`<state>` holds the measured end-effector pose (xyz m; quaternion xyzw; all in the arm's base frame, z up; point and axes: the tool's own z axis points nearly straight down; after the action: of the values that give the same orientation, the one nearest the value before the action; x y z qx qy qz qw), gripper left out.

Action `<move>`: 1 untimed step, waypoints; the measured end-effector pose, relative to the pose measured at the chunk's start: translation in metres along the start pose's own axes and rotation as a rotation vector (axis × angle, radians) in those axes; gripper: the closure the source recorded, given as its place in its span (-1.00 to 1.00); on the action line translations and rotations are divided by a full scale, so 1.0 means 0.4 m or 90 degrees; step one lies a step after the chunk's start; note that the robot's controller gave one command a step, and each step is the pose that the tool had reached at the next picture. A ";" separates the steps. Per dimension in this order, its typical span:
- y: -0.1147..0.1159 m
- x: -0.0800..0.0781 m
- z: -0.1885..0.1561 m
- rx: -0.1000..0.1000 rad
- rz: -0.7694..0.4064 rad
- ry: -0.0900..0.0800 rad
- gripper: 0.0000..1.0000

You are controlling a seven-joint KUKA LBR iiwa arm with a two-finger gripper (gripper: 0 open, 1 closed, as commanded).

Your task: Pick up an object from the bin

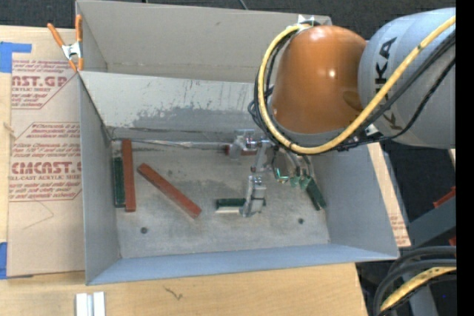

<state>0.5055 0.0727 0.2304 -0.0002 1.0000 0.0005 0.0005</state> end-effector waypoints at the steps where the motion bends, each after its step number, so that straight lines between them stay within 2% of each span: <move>1: 0.036 0.047 0.405 0.000 -0.105 0.004 1.00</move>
Offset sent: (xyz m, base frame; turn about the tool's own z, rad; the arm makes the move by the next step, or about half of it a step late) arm 0.0000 0.0000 0.0000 0.0000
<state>0.4866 0.0871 0.0682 -0.0825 0.9966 0.0002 -0.0022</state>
